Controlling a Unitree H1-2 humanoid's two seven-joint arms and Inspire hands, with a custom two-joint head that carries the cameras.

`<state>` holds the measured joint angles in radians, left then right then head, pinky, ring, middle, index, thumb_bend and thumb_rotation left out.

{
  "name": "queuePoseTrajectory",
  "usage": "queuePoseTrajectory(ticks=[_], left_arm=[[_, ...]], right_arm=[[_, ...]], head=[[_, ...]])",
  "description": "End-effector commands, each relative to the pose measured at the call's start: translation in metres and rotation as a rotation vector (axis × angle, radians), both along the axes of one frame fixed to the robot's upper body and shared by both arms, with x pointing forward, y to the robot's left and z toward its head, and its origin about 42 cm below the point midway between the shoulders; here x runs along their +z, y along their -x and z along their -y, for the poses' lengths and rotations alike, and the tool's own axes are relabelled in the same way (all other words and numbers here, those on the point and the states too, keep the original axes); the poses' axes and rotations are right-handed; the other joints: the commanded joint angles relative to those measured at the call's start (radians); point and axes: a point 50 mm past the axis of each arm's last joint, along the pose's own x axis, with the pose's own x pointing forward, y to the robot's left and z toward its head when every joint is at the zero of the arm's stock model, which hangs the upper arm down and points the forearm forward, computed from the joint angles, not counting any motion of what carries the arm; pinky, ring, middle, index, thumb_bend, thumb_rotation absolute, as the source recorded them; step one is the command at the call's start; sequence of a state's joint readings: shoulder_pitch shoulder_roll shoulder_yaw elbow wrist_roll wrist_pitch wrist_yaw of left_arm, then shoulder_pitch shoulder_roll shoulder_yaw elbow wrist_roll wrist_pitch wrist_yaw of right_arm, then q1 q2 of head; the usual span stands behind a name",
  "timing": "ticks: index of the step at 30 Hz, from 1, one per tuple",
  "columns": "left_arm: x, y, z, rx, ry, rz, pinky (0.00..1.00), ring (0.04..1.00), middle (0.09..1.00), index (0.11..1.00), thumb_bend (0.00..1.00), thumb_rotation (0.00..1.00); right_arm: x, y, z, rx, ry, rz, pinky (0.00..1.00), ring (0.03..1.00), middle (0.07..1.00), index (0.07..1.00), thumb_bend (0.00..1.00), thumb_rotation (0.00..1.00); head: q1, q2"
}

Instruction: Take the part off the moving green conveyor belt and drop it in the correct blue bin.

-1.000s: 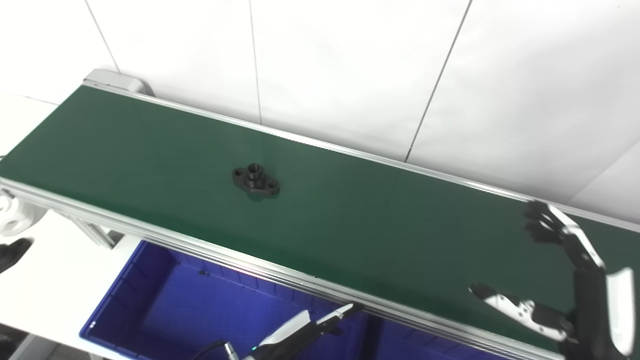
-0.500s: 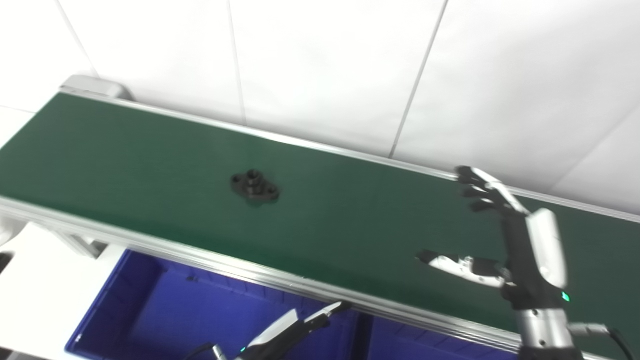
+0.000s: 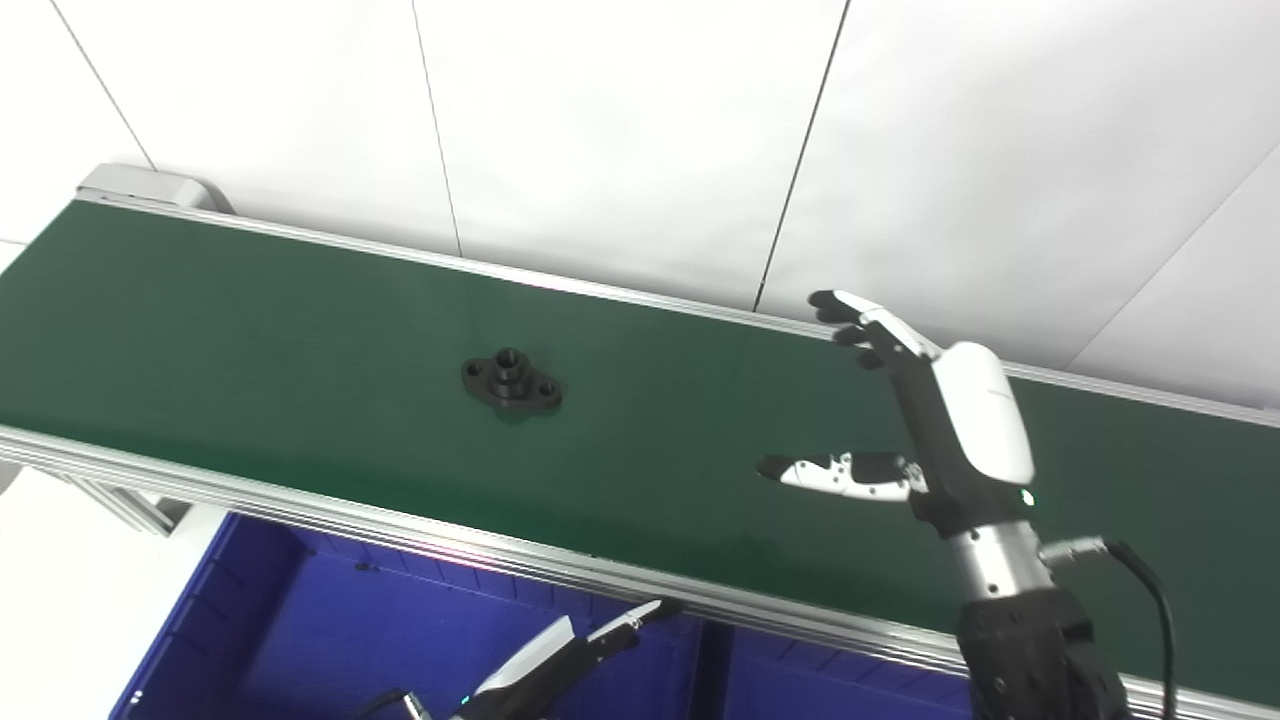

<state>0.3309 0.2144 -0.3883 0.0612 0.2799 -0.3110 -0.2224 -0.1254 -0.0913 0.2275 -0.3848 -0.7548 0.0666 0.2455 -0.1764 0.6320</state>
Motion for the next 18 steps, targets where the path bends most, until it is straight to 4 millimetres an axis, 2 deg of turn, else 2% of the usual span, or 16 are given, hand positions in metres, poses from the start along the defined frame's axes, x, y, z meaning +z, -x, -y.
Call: queuePoseTrajectory(ticks=[1, 3, 6, 18], left_arm=[[0.007, -0.005, 0.001, -0.007, 0.04, 0.052, 0.92, 1.0, 1.0, 1.0, 0.81, 0.3], [0.008, -0.005, 0.002, -0.009, 0.042, 0.053, 0.93, 1.0, 1.0, 1.0, 0.81, 0.29], [0.009, -0.005, 0.002, -0.018, 0.026, 0.056, 0.95, 1.0, 1.0, 1.0, 0.81, 0.34], [0.013, 0.0, 0.0, -0.022, 0.023, 0.075, 0.97, 1.0, 1.0, 1.0, 0.8, 0.36]], right_arm=[[0.01, -0.012, -0.009, 0.016, 0.015, 0.033, 0.64, 0.733, 0.797, 0.833, 0.8, 0.24], [0.008, -0.019, -0.013, 0.027, 0.049, 0.037, 0.66, 0.745, 0.8, 0.832, 0.81, 0.24], [0.006, -0.029, -0.019, 0.039, 0.098, 0.047, 0.69, 0.759, 0.802, 0.831, 0.82, 0.25], [0.006, -0.063, -0.052, 0.082, 0.2, 0.019, 0.7, 0.766, 0.801, 0.842, 0.8, 0.27]], head=[[0.0, 0.0], [0.003, 0.005], [0.004, 0.011], [-0.028, 0.024]])
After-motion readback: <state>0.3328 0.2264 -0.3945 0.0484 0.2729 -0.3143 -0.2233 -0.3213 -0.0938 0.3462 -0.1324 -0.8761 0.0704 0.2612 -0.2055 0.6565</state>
